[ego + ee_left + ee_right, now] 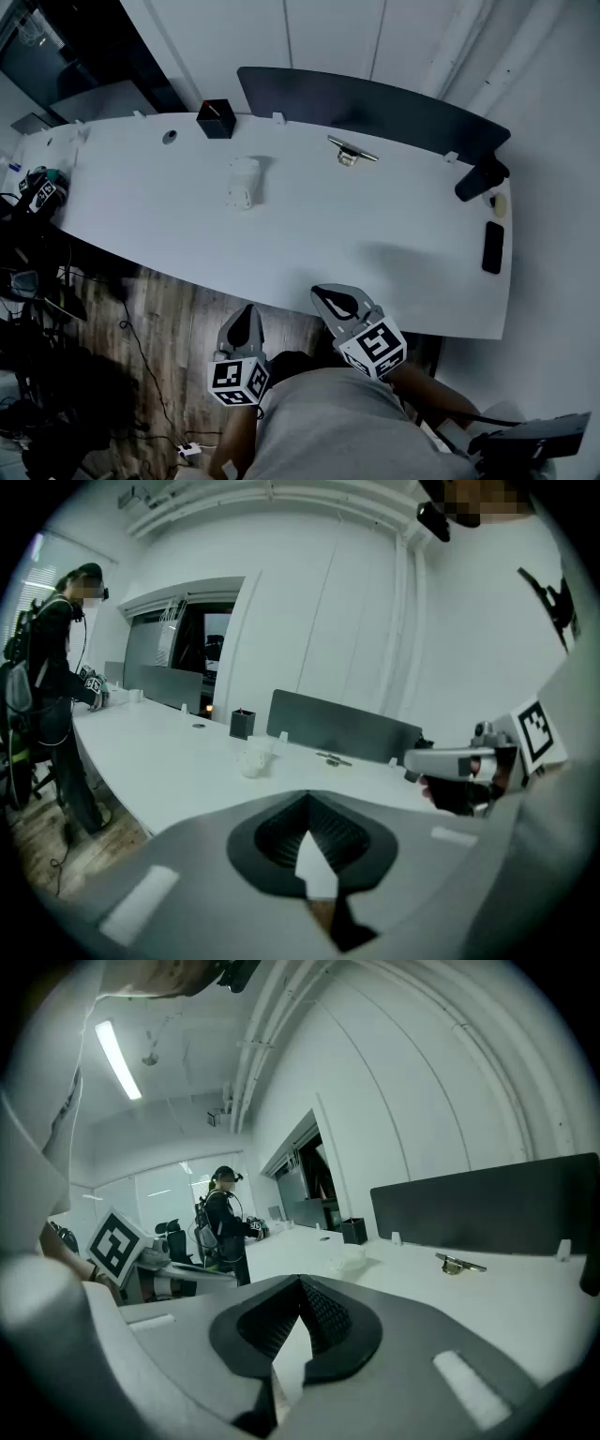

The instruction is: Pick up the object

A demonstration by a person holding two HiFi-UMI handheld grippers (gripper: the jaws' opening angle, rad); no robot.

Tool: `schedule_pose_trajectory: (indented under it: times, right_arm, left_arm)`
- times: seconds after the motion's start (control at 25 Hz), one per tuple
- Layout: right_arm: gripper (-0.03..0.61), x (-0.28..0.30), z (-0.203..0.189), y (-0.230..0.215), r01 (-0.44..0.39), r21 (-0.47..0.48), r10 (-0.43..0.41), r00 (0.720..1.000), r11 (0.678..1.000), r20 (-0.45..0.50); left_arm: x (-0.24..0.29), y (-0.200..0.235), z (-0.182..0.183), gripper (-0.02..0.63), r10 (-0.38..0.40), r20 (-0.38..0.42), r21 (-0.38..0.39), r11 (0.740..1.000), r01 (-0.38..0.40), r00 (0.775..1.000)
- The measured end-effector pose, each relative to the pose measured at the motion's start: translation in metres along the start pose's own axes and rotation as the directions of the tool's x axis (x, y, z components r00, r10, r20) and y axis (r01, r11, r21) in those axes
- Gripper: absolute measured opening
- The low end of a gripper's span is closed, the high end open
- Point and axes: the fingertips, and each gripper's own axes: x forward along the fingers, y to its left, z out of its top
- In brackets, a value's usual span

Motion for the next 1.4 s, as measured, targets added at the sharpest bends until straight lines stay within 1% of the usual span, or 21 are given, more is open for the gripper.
schedule_pose_trajectory:
  times: [0.12, 0.28, 0.4, 0.52, 0.64, 0.72, 0.8, 0.92, 1.0, 1.12, 1.28, 1.32, 1.36, 1.4]
  right_arm:
    - [0.002, 0.006, -0.004, -0.027, 0.0, 0.003, 0.0, 1.0, 1.0, -0.03]
    - [0.002, 0.023, -0.003, -0.049, 0.007, 0.022, -0.006, 0.999, 1.0, -0.054]
    - [0.002, 0.047, 0.001, -0.063, 0.016, 0.024, -0.014, 0.997, 1.0, -0.075]
    - [0.002, 0.075, 0.009, -0.072, 0.029, 0.03, -0.026, 0.995, 0.999, -0.094]
    - [0.002, 0.101, 0.018, -0.081, 0.051, 0.091, -0.04, 0.993, 0.995, -0.114]
    - [0.002, 0.119, 0.023, -0.087, 0.062, 0.13, -0.045, 0.99, 0.99, -0.13]
    - [0.002, 0.139, 0.026, -0.095, 0.079, 0.128, -0.059, 0.987, 0.989, -0.152]
    - [0.002, 0.163, 0.031, -0.104, 0.109, 0.107, -0.089, 0.98, 0.988, -0.177]
    - [0.002, 0.172, 0.029, -0.108, 0.132, 0.13, -0.106, 0.976, 0.983, -0.191]
    - [0.002, 0.19, 0.025, -0.12, 0.156, 0.209, -0.116, 0.975, 0.966, -0.19]
    - [0.002, 0.21, 0.021, -0.124, 0.138, 0.322, -0.077, 0.978, 0.937, -0.194]
    - [0.002, 0.216, 0.02, -0.127, 0.131, 0.354, -0.063, 0.979, 0.926, -0.195]
    - [0.002, 0.221, 0.019, -0.13, 0.125, 0.399, -0.049, 0.98, 0.908, -0.195]
    - [0.002, 0.228, 0.016, -0.133, 0.122, 0.458, -0.035, 0.981, 0.881, -0.193]
  left_arm:
    - [0.023, 0.002, 0.007, 0.0, 0.018, -0.015, -0.019, 1.0, -0.018, 1.0]
    - [0.048, 0.013, 0.019, 0.0, 0.016, -0.048, 0.011, 1.0, -0.016, 0.999]
    - [0.075, 0.031, 0.033, 0.0, 0.0, -0.05, 0.013, 1.0, 0.0, 0.999]
    - [0.105, 0.049, 0.05, 0.0, -0.039, -0.058, 0.034, 0.999, 0.041, 0.998]
    - [0.136, 0.066, 0.069, 0.0, -0.099, -0.072, 0.058, 0.993, 0.104, 0.992]
    - [0.153, 0.081, 0.08, 0.0, -0.124, -0.079, 0.077, 0.989, 0.13, 0.989]
    - [0.171, 0.102, 0.087, 0.0, -0.129, -0.083, 0.074, 0.988, 0.135, 0.988]
    - [0.19, 0.131, 0.096, 0.0, -0.145, -0.094, 0.051, 0.987, 0.15, 0.985]
    - [0.199, 0.144, 0.098, 0.0, -0.169, -0.112, 0.051, 0.983, 0.176, 0.979]
    - [0.217, 0.163, 0.101, 0.0, -0.191, -0.133, 0.052, 0.979, 0.199, 0.972]
    - [0.225, 0.175, 0.104, 0.0, -0.197, -0.14, 0.006, 0.98, 0.2, 0.97]
    - [0.225, 0.178, 0.104, 0.0, -0.191, -0.14, -0.005, 0.981, 0.193, 0.972]
    - [0.225, 0.18, 0.103, 0.0, -0.186, -0.141, -0.016, 0.983, 0.185, 0.972]
    - [0.225, 0.182, 0.101, 0.0, -0.182, -0.146, -0.026, 0.983, 0.18, 0.972]
